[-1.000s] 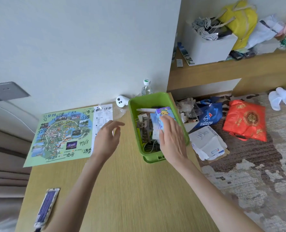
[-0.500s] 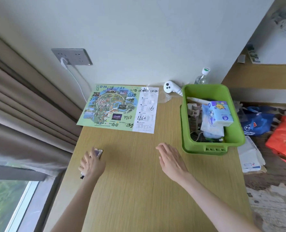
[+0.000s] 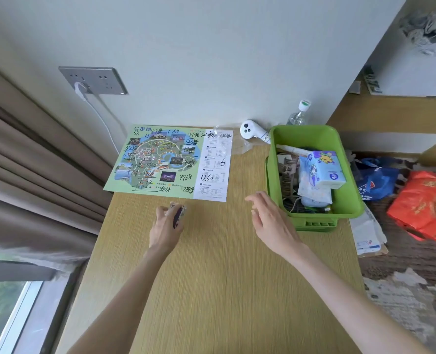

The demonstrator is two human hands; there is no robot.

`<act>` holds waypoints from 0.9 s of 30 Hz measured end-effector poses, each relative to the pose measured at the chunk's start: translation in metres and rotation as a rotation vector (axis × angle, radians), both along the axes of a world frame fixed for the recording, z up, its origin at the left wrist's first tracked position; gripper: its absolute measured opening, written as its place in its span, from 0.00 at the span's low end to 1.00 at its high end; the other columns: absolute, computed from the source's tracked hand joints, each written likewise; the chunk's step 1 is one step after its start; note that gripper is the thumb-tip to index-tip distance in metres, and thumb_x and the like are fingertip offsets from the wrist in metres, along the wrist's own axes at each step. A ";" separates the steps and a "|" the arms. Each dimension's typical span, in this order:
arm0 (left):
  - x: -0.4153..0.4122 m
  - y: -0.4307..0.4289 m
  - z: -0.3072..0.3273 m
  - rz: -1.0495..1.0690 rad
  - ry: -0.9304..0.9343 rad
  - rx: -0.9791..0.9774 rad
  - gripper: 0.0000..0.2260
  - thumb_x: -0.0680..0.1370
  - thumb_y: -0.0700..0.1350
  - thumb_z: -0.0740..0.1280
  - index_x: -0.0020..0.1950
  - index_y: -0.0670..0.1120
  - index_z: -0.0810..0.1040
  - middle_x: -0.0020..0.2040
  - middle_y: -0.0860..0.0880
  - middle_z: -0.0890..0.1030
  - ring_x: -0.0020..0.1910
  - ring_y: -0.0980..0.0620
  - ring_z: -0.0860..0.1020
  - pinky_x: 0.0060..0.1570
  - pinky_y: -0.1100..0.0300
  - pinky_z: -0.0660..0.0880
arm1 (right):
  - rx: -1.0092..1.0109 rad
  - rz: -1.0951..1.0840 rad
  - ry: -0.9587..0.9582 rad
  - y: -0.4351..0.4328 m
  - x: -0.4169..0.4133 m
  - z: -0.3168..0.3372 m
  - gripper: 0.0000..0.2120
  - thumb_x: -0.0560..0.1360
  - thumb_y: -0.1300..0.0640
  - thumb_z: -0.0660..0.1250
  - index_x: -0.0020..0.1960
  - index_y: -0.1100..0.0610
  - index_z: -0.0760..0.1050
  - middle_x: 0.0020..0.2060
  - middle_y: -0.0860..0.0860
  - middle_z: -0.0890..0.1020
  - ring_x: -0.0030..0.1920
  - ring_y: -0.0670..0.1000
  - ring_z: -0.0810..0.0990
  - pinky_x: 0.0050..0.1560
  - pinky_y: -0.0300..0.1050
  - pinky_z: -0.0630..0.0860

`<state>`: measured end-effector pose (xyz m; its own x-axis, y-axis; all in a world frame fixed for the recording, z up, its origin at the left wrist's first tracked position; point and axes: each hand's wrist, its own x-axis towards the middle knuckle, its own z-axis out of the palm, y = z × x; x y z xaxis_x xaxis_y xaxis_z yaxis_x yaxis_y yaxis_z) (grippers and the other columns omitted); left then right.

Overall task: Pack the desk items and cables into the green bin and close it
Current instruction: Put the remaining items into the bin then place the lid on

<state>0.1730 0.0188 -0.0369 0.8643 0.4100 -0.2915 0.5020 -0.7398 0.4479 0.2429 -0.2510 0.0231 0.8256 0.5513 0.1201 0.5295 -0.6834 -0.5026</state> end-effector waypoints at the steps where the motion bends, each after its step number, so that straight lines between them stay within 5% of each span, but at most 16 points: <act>1: 0.015 -0.012 0.011 -0.024 -0.062 -0.030 0.20 0.79 0.45 0.64 0.71 0.53 0.68 0.63 0.45 0.66 0.45 0.43 0.77 0.38 0.50 0.80 | 0.006 0.007 -0.012 0.000 0.001 0.005 0.13 0.77 0.67 0.63 0.60 0.59 0.72 0.54 0.50 0.74 0.40 0.47 0.79 0.35 0.40 0.79; 5: 0.075 -0.066 0.058 -0.129 -0.302 -0.172 0.19 0.77 0.44 0.66 0.68 0.55 0.71 0.58 0.47 0.69 0.45 0.47 0.77 0.43 0.55 0.78 | 0.099 -0.065 -0.075 -0.010 0.015 0.024 0.09 0.77 0.66 0.63 0.55 0.59 0.74 0.50 0.47 0.76 0.33 0.43 0.76 0.30 0.37 0.74; 9: 0.118 -0.118 0.102 -0.222 -0.471 -0.338 0.20 0.75 0.44 0.67 0.67 0.56 0.73 0.54 0.49 0.71 0.45 0.59 0.74 0.45 0.74 0.68 | 0.129 -0.253 -0.148 -0.050 0.045 0.036 0.08 0.77 0.65 0.63 0.54 0.58 0.75 0.48 0.46 0.77 0.31 0.40 0.69 0.30 0.32 0.63; 13: 0.139 -0.167 0.124 -0.480 -0.470 -0.371 0.23 0.75 0.46 0.69 0.70 0.54 0.71 0.59 0.49 0.77 0.54 0.51 0.77 0.52 0.59 0.75 | 0.106 -0.465 -0.156 -0.100 0.064 0.032 0.10 0.76 0.67 0.61 0.55 0.58 0.75 0.52 0.51 0.77 0.43 0.53 0.77 0.37 0.50 0.75; 19: 0.141 -0.223 0.105 -0.902 -0.286 -0.057 0.27 0.75 0.45 0.69 0.73 0.52 0.64 0.65 0.49 0.76 0.59 0.45 0.77 0.47 0.52 0.76 | -0.059 -0.575 -0.185 -0.139 0.070 0.015 0.18 0.71 0.70 0.66 0.61 0.62 0.72 0.58 0.57 0.73 0.59 0.59 0.72 0.59 0.53 0.71; 27: 0.137 -0.210 0.082 -0.917 -0.325 -0.014 0.15 0.78 0.50 0.67 0.63 0.47 0.77 0.57 0.49 0.80 0.56 0.48 0.77 0.57 0.53 0.73 | 0.093 -0.706 0.010 -0.139 0.067 0.000 0.25 0.78 0.63 0.62 0.73 0.59 0.60 0.70 0.55 0.70 0.63 0.59 0.75 0.46 0.49 0.74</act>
<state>0.3100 -0.1911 0.0449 0.8853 -0.4647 0.0184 -0.4169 -0.7753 0.4745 0.3098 -0.3896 0.0234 0.9831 -0.1282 0.1310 -0.0293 -0.8154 -0.5781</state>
